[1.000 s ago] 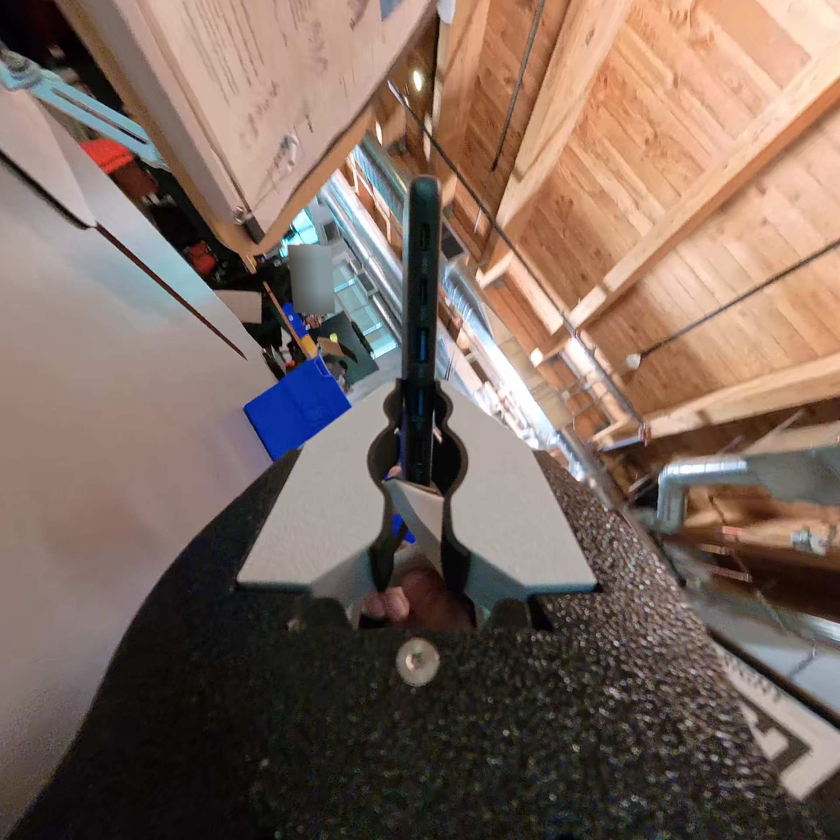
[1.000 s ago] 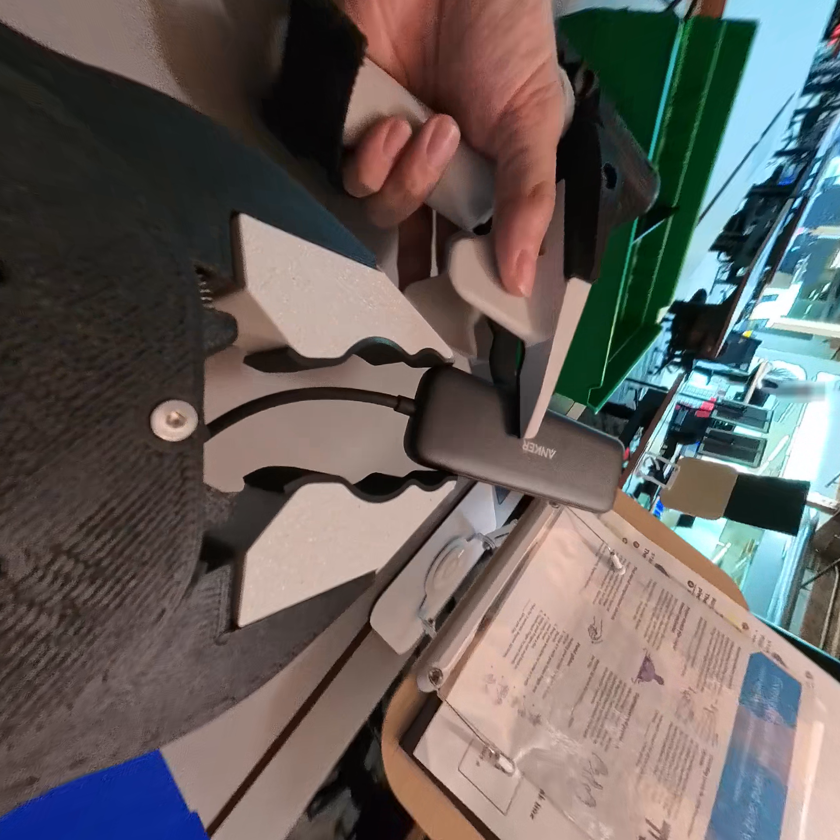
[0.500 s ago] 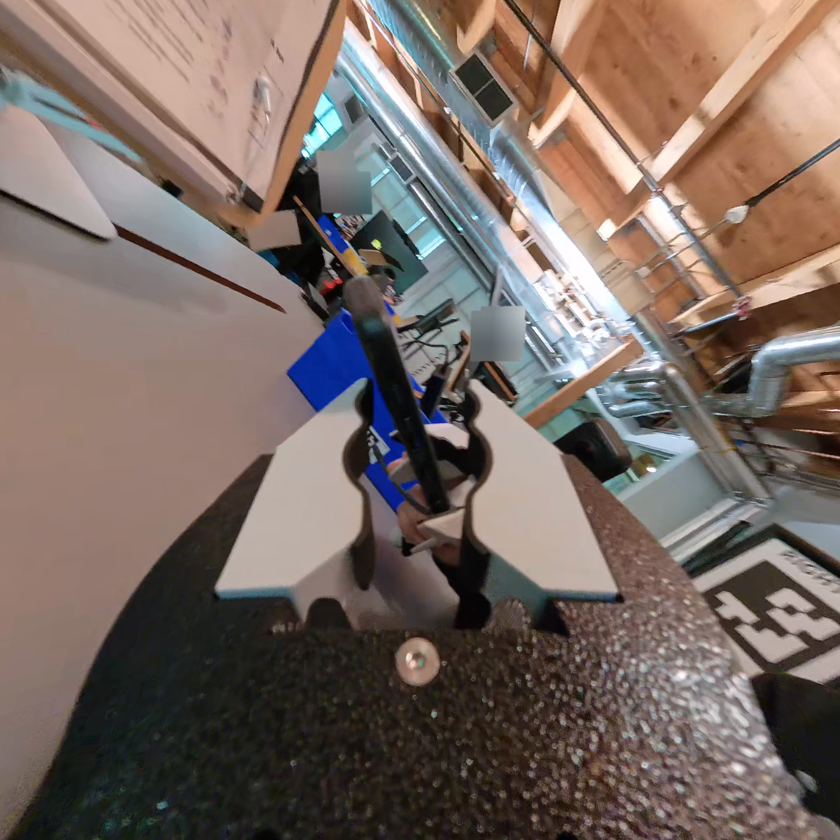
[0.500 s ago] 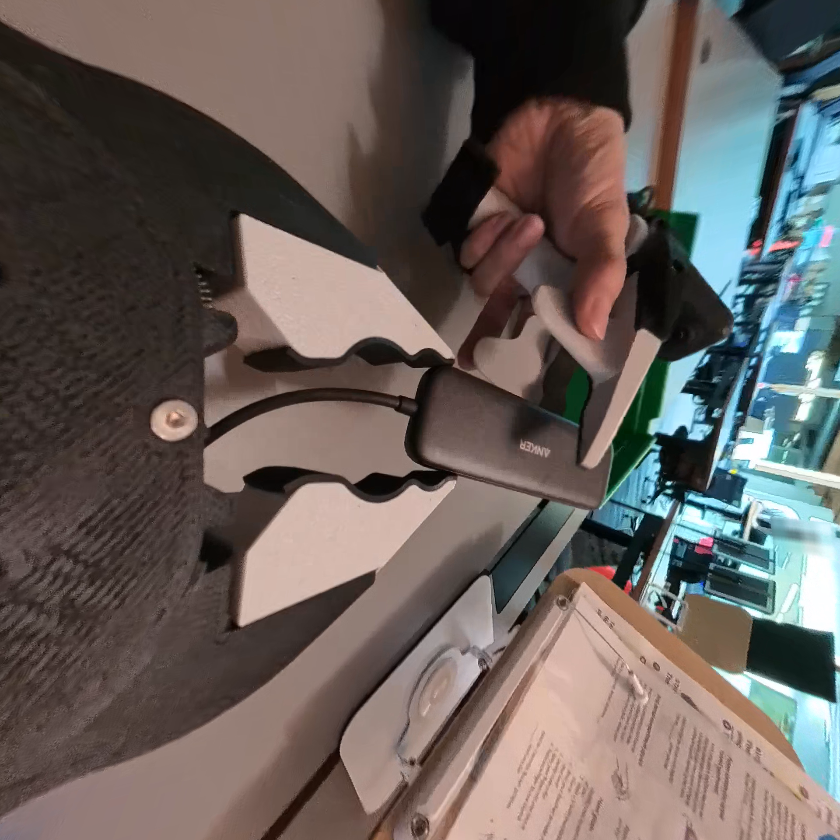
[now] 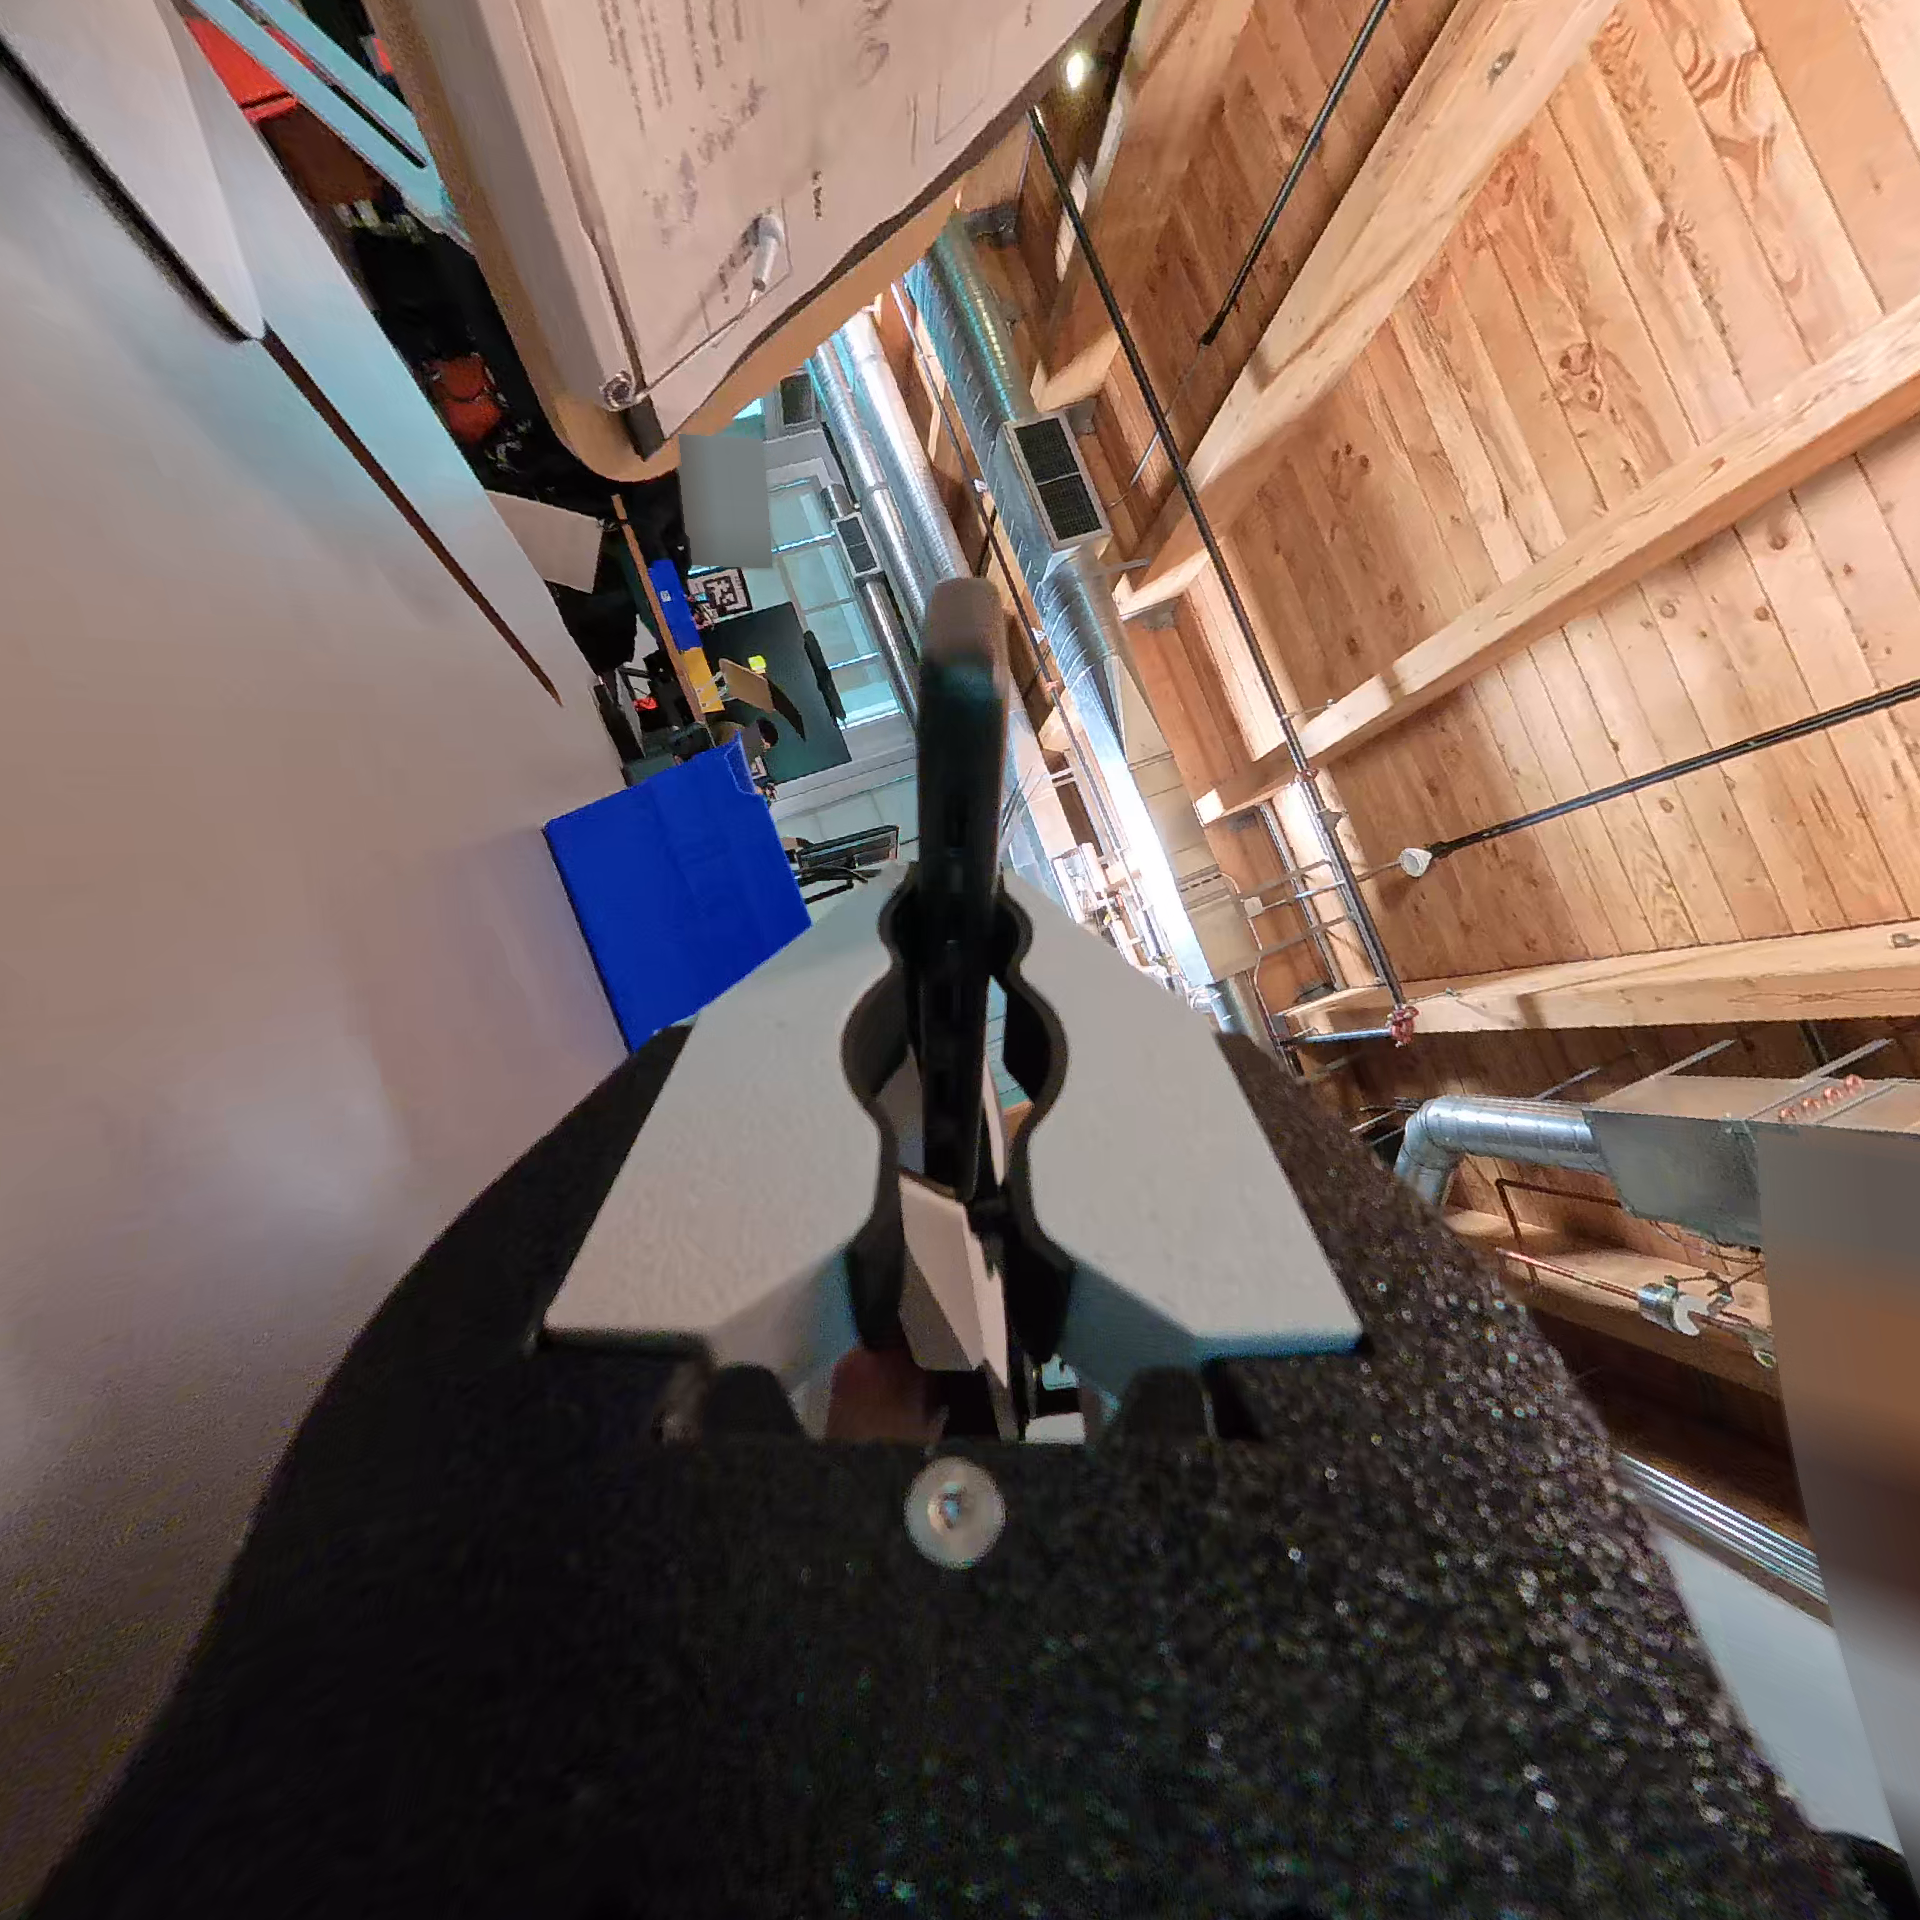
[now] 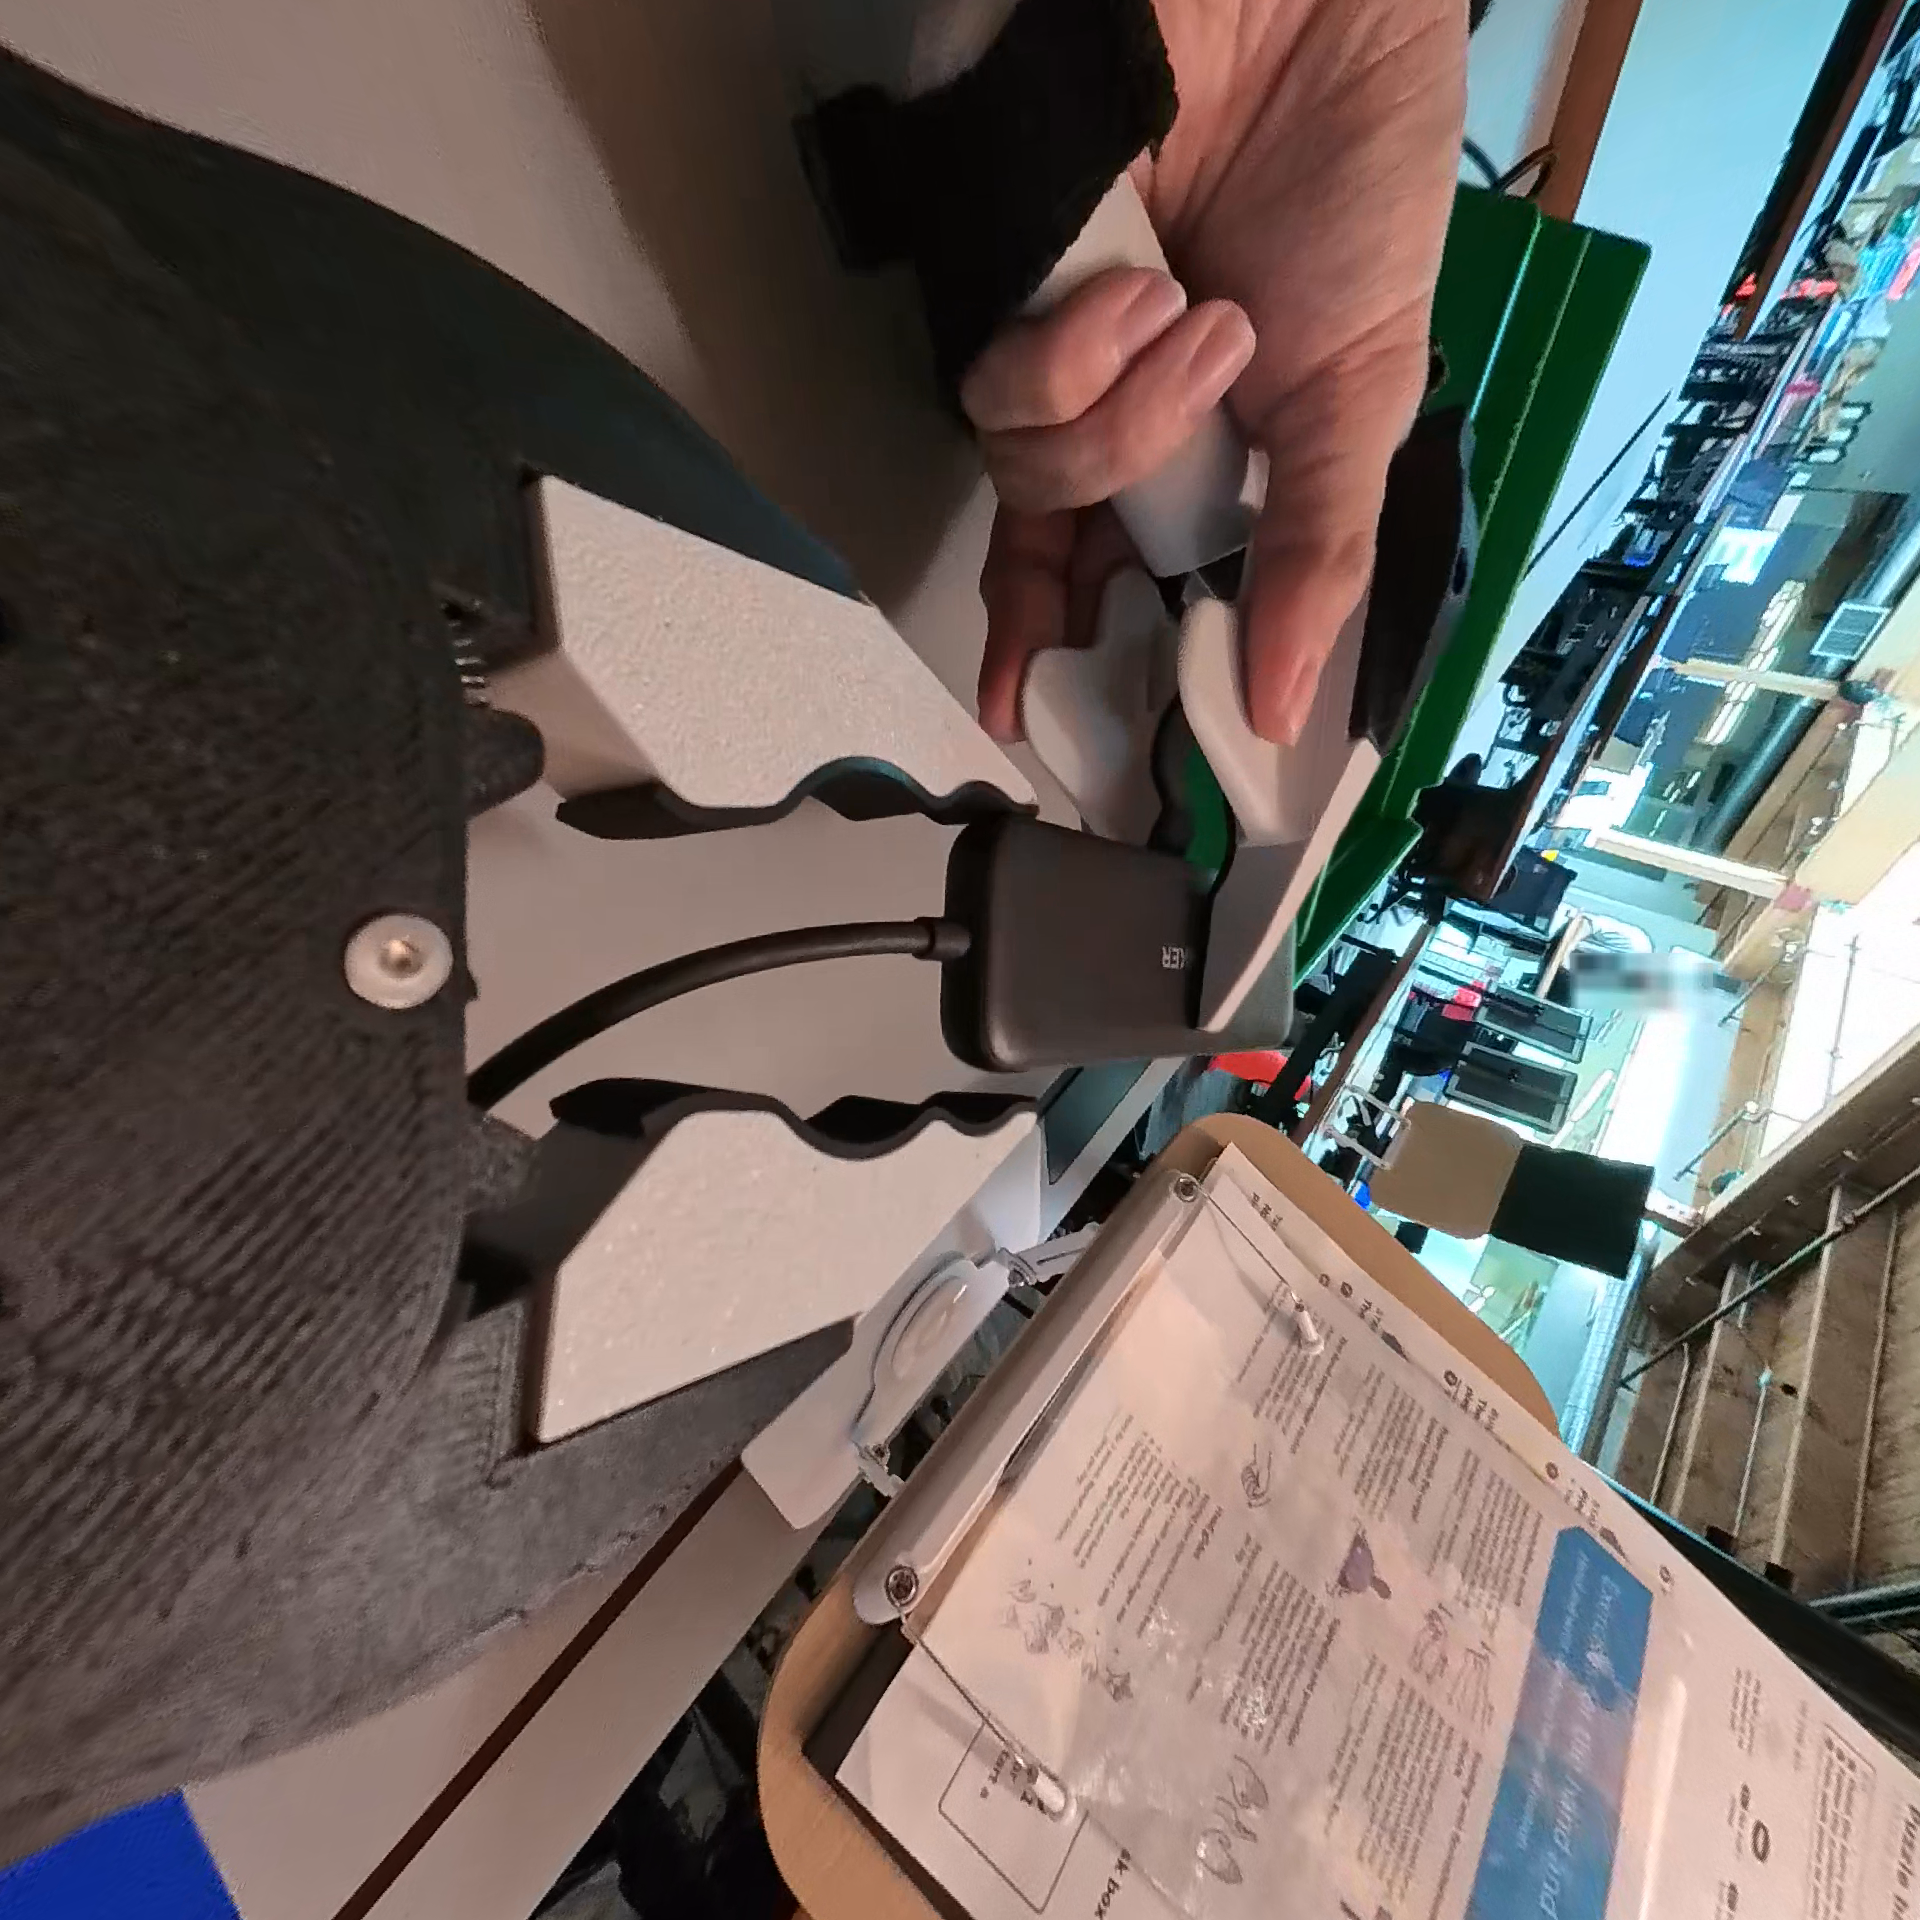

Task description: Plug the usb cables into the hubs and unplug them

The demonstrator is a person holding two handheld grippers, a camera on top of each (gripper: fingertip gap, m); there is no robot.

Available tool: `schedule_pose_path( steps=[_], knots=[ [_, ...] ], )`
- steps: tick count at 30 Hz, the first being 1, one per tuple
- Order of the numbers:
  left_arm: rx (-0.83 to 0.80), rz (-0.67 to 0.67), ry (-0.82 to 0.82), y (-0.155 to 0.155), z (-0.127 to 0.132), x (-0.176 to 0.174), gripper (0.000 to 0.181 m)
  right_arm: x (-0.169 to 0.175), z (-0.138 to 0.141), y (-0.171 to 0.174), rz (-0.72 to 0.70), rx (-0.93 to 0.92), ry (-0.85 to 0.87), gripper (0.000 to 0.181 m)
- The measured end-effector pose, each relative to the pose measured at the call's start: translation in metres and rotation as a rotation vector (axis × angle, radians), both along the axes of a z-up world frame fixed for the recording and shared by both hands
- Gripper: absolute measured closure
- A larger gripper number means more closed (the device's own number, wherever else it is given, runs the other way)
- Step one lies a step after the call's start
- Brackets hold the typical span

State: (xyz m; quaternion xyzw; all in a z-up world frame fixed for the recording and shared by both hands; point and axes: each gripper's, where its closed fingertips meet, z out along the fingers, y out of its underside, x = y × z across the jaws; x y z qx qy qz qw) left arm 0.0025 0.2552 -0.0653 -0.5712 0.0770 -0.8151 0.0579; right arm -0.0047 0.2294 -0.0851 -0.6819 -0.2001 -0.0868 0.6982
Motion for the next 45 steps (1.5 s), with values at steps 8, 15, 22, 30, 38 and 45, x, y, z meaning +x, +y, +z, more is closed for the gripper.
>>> schedule_pose_path(
  steps=[8, 15, 22, 30, 38, 45],
  knots=[
    [-0.038, 0.009, -0.017, 0.003, 0.002, -0.001, 0.173, -0.004, 0.004, 0.002, -0.005, 0.014, 0.089, 0.135],
    [-0.068, 0.001, -0.014, 0.0, 0.002, 0.0, 0.173, -0.006, 0.01, 0.001, 0.016, 0.04, 0.174, 0.135],
    [-0.116, 0.002, -0.032, -0.001, 0.007, 0.0, 0.173, -0.005, 0.017, -0.001, -0.01, 0.117, 0.117, 0.135],
    [-0.114, 0.03, 0.006, 0.005, 0.001, 0.0, 0.173, -0.004, 0.013, 0.003, -0.053, 0.063, 0.107, 0.135],
    [0.102, 0.025, -0.013, -0.003, 0.017, -0.002, 0.159, 0.0, 0.03, -0.003, 0.033, 0.077, 0.443, 0.135],
    [0.527, 0.207, 0.153, 0.008, 0.026, -0.012, 0.151, 0.031, 0.045, -0.015, -0.037, 0.175, 0.543, 0.135]
  ],
)
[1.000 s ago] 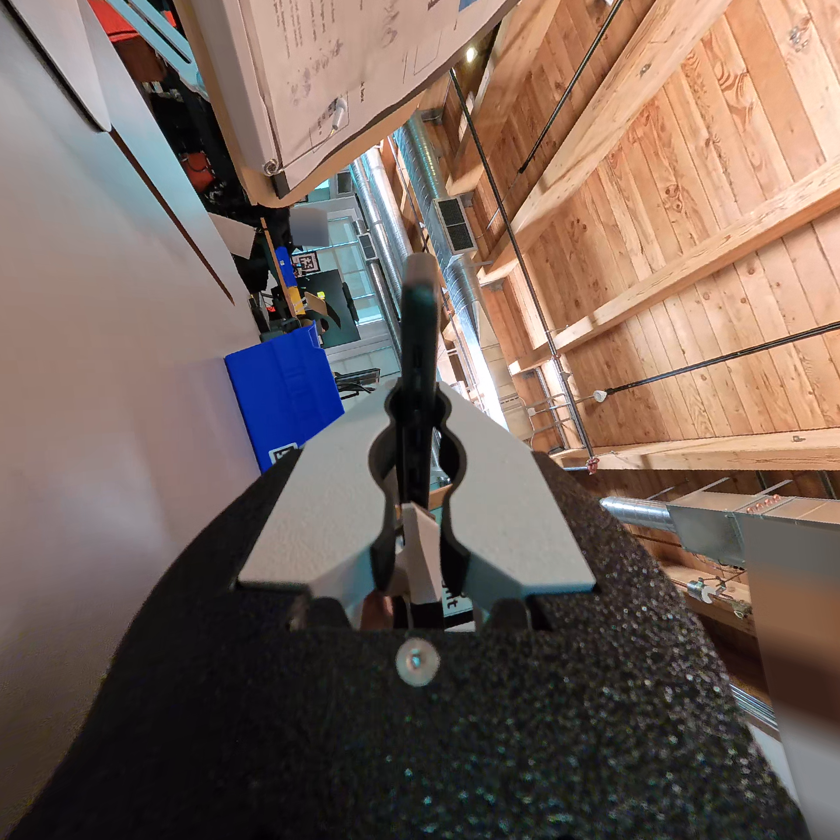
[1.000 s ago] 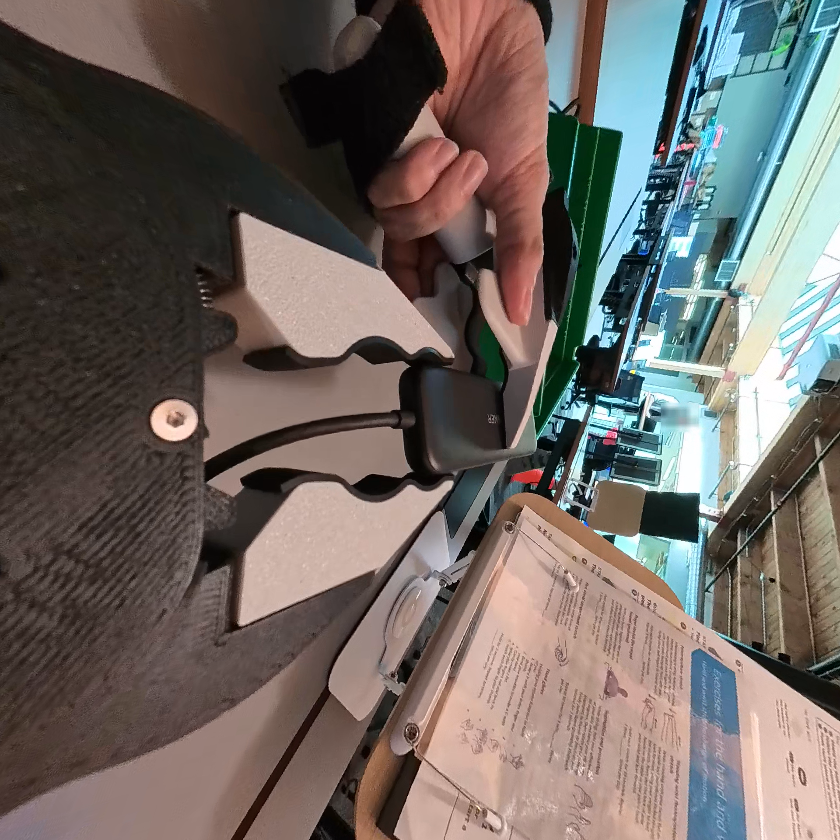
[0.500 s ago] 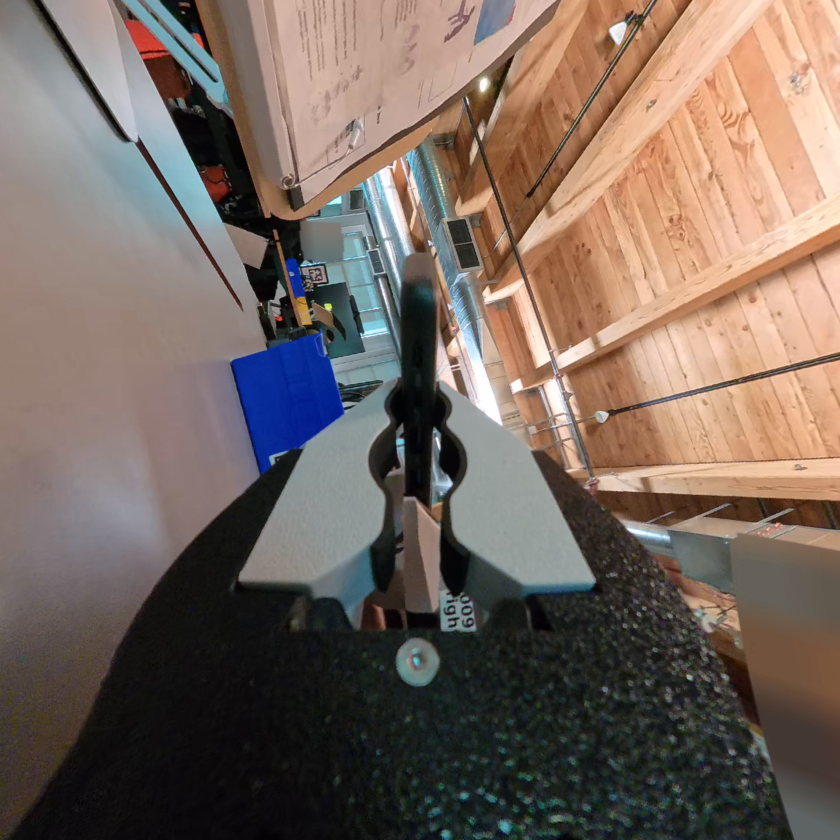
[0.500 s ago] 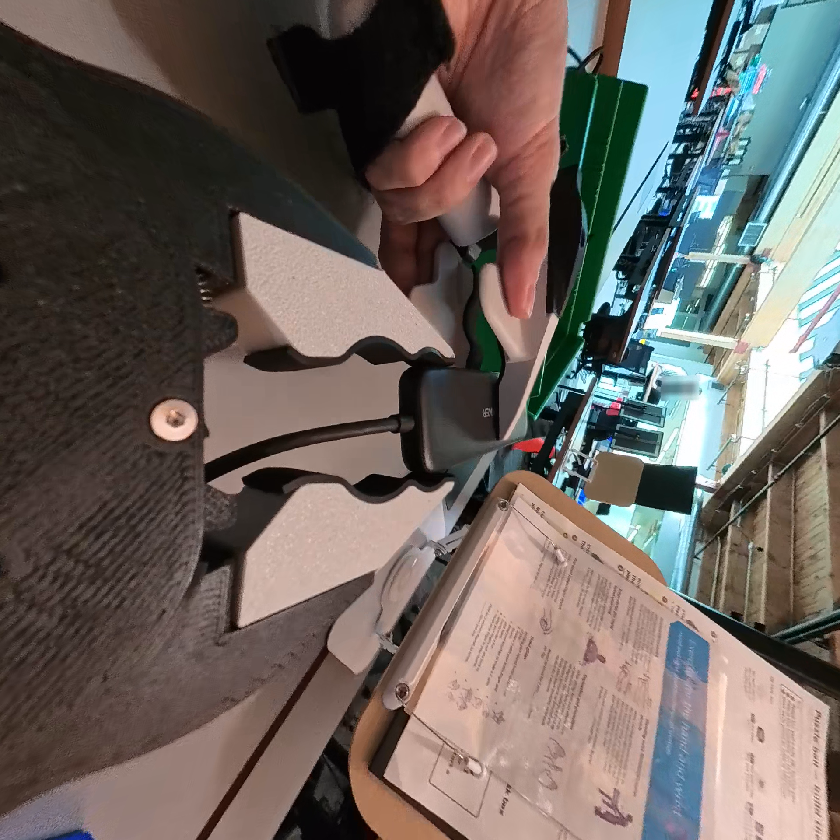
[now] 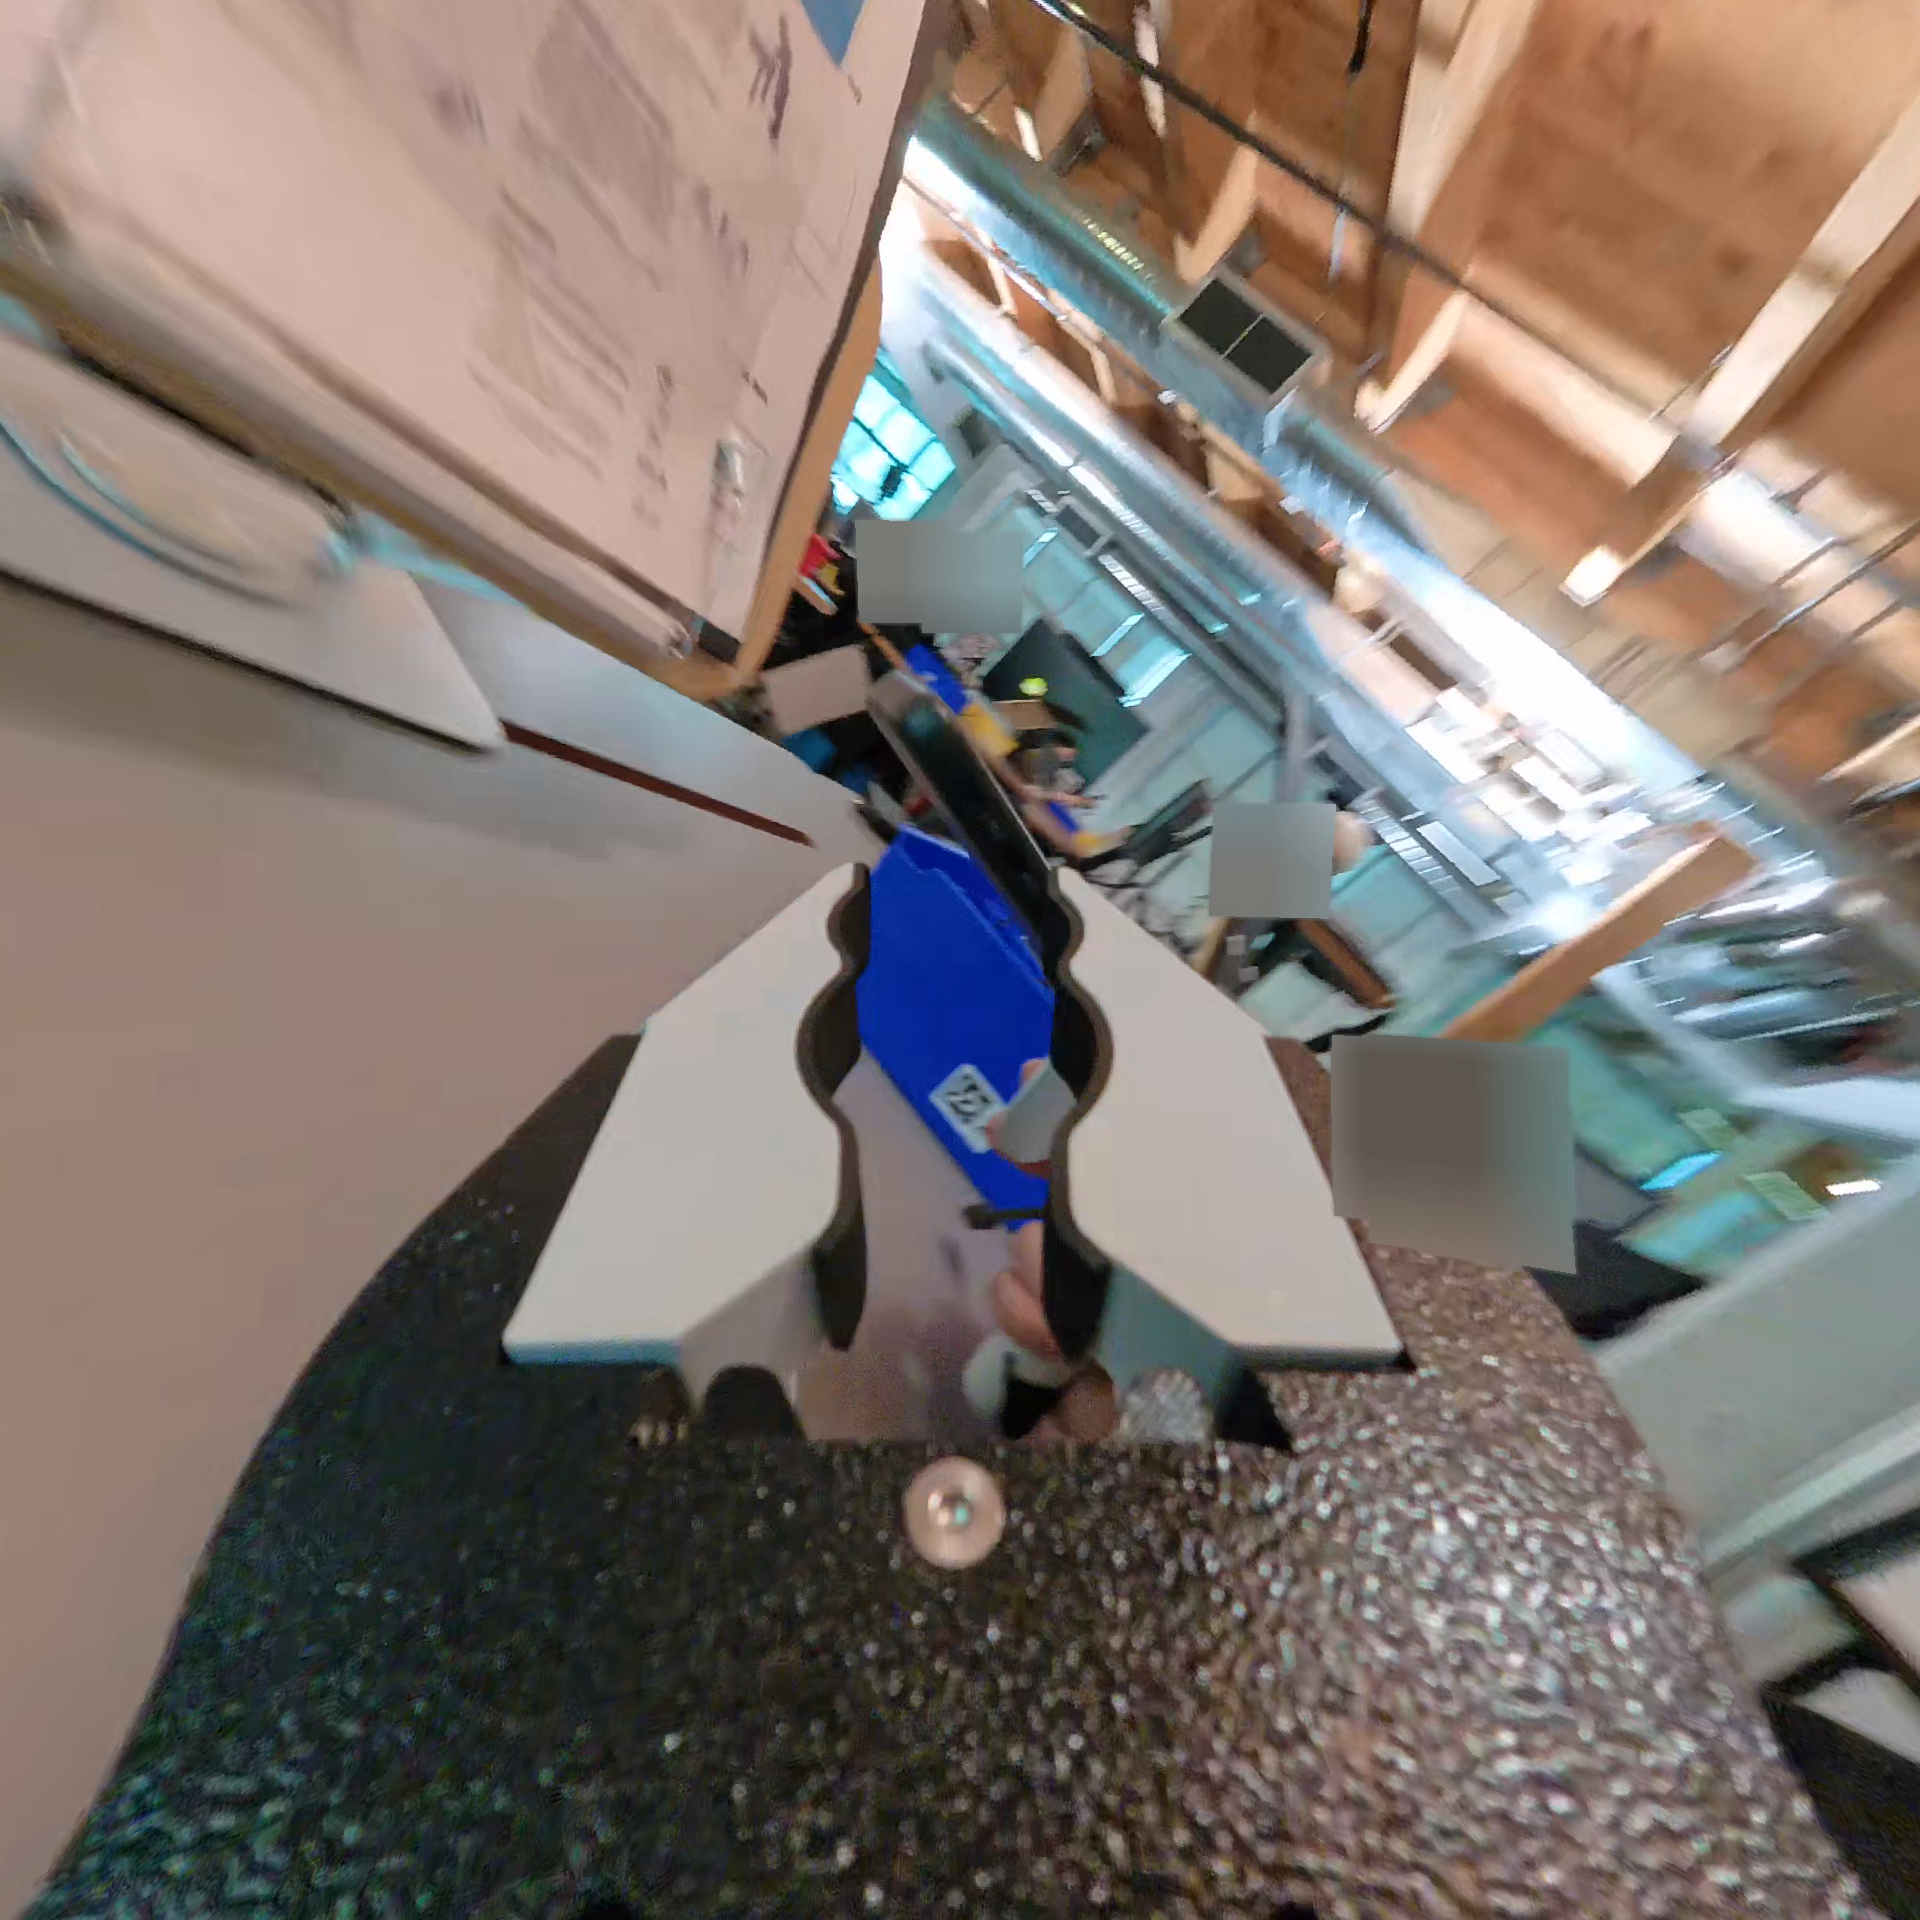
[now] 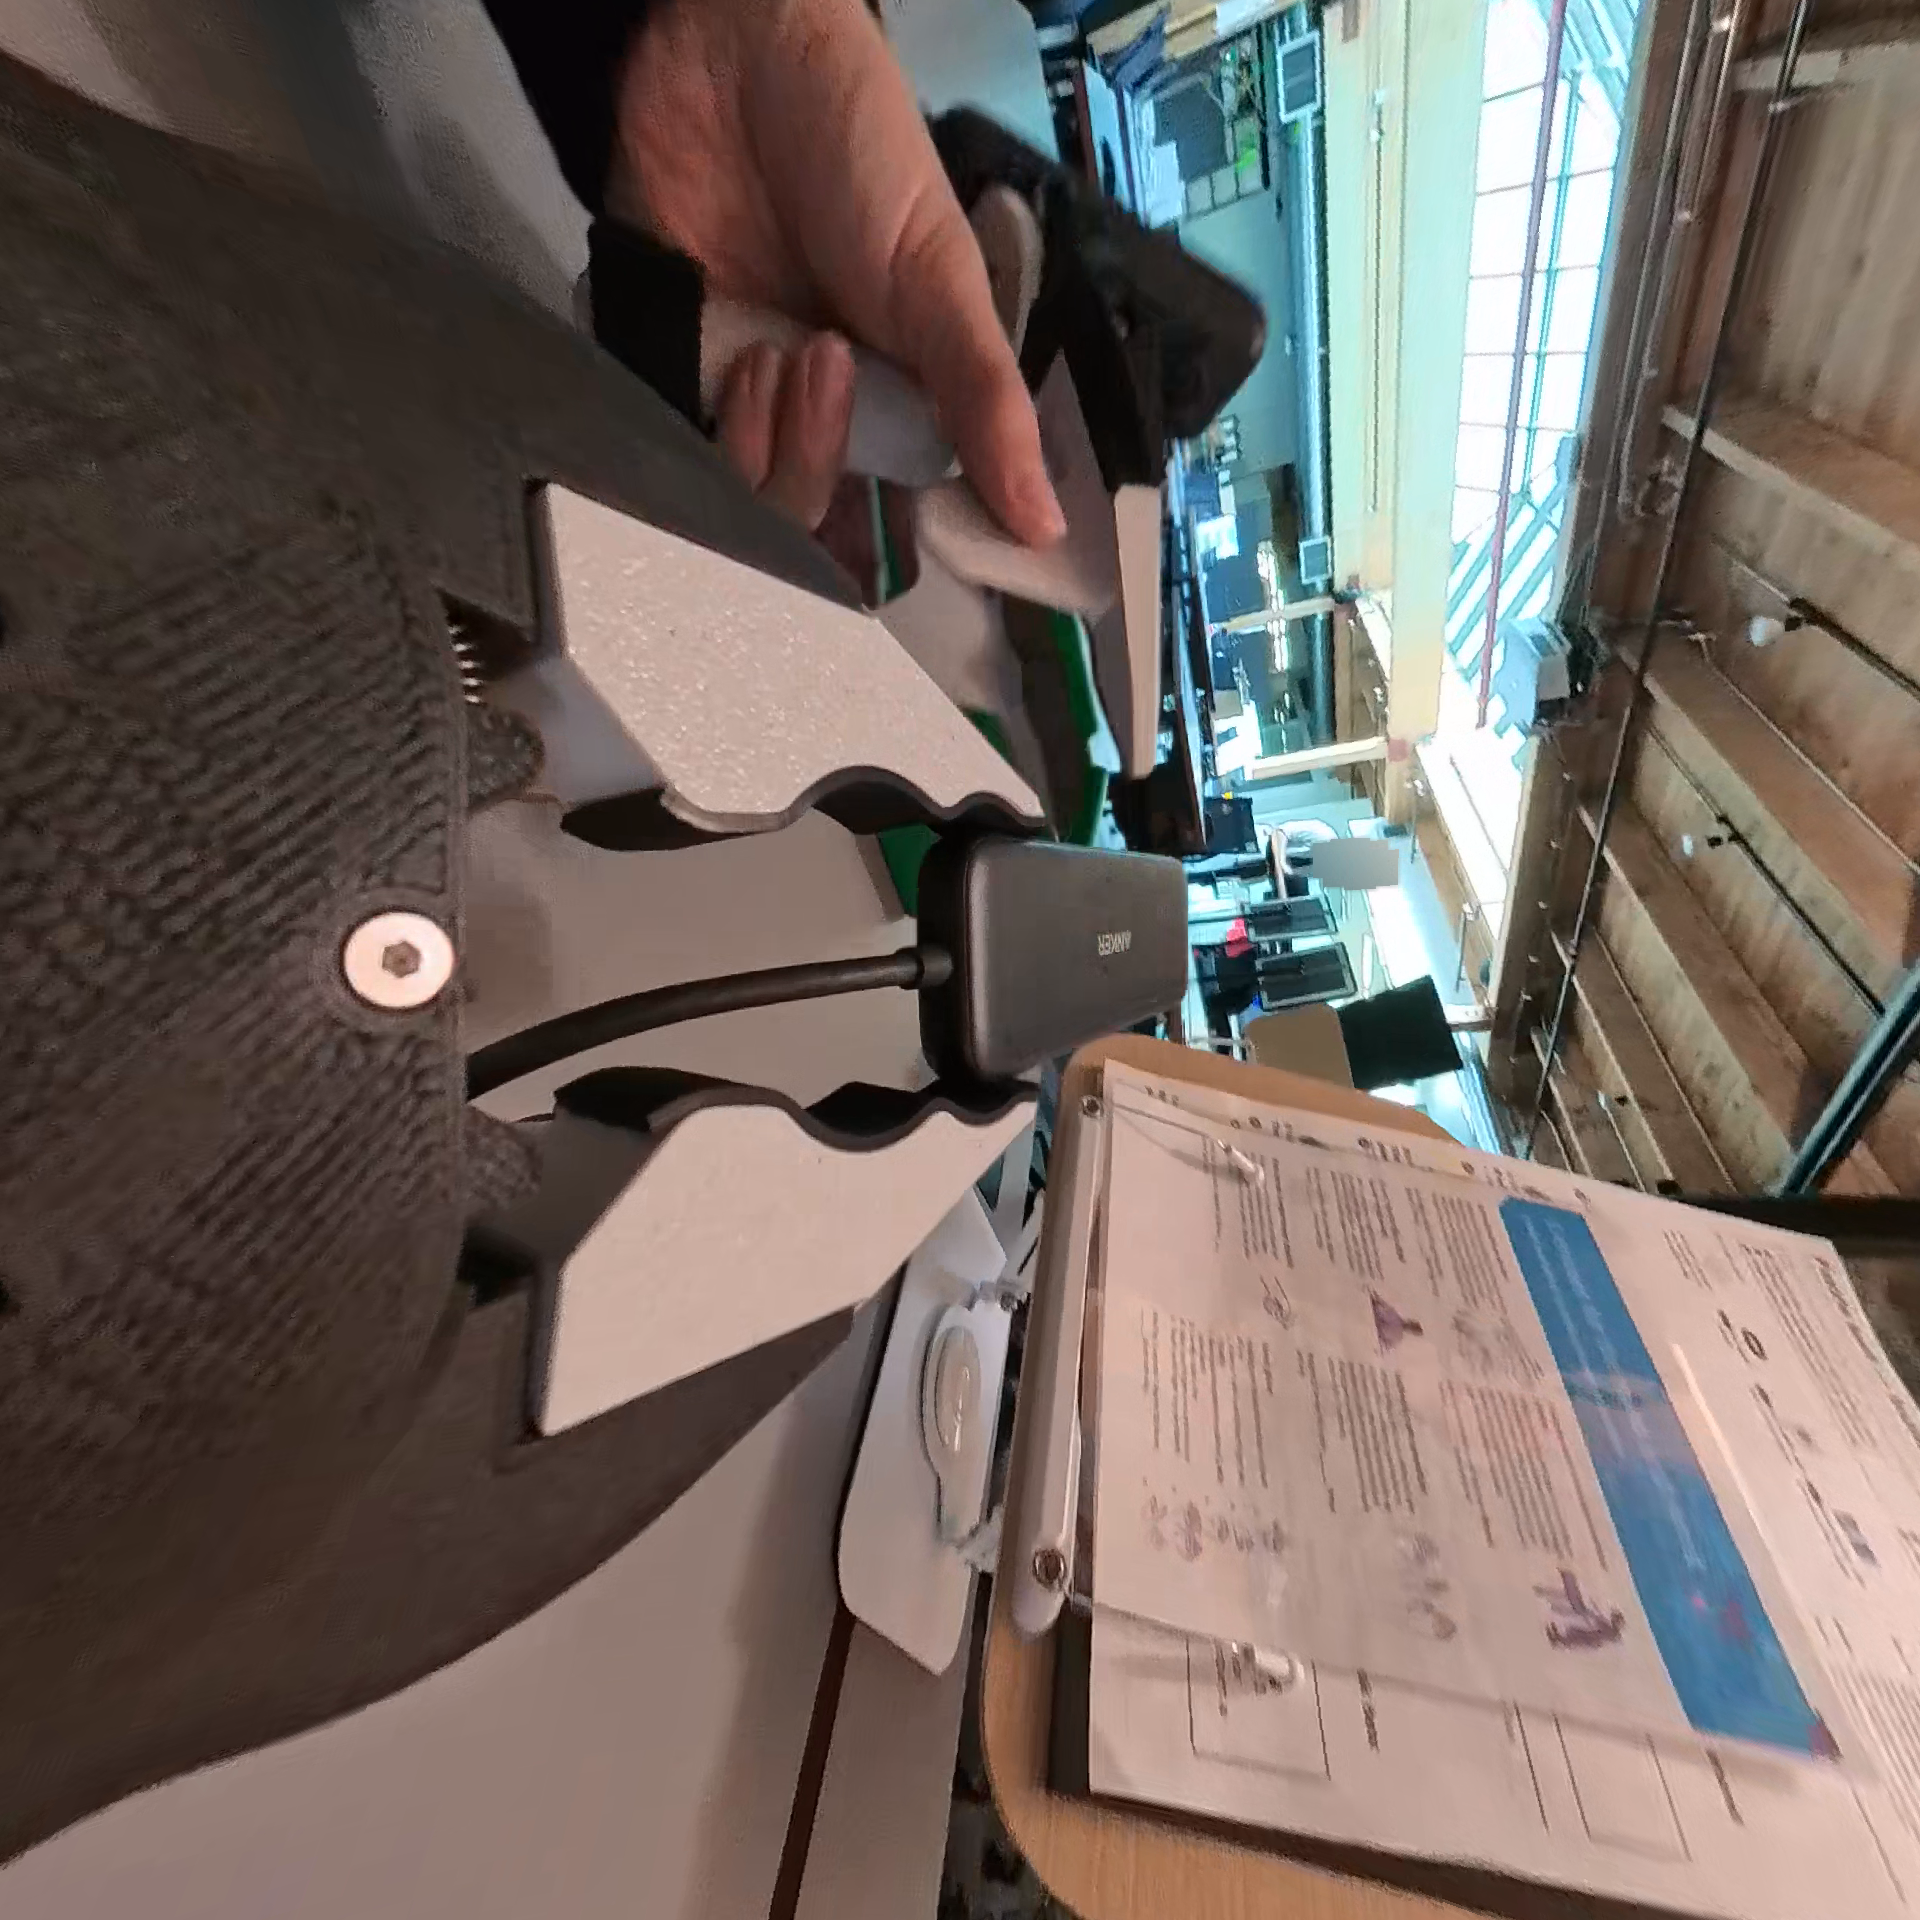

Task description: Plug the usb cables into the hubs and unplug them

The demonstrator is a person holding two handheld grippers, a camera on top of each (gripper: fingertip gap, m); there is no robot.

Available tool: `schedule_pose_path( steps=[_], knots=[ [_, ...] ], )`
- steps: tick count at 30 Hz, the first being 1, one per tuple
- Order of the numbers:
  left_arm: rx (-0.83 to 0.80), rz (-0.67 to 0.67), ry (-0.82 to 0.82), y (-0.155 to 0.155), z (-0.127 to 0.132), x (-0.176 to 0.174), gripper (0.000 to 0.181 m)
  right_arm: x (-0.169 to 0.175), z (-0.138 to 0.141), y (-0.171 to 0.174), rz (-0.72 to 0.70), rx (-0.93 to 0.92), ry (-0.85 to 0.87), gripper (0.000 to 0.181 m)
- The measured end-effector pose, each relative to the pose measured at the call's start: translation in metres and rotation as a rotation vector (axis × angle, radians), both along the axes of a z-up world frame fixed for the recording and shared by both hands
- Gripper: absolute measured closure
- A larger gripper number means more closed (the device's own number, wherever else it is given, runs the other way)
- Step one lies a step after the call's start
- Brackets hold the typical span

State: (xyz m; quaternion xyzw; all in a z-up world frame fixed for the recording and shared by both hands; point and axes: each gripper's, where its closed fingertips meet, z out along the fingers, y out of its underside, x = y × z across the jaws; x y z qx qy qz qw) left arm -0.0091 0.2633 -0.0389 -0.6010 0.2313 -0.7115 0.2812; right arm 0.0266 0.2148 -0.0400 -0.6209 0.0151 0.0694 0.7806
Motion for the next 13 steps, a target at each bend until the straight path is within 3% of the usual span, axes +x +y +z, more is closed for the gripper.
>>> schedule_pose_path(
  steps=[7, 10, 13],
  knots=[
    [0.6, 0.081, 0.236, -0.004, 0.032, -0.043, 0.153, 0.017, -0.001, -0.004, -0.071, -0.005, -0.048, 0.135],
    [0.774, 0.244, 0.395, 0.041, 0.038, -0.084, 0.156, 0.027, -0.005, -0.005, -0.101, -0.013, -0.04, 0.135],
    [0.861, 0.296, 0.706, 0.1, 0.021, -0.134, 0.157, 0.031, -0.008, -0.004, -0.096, -0.019, -0.027, 0.135]
  ],
)
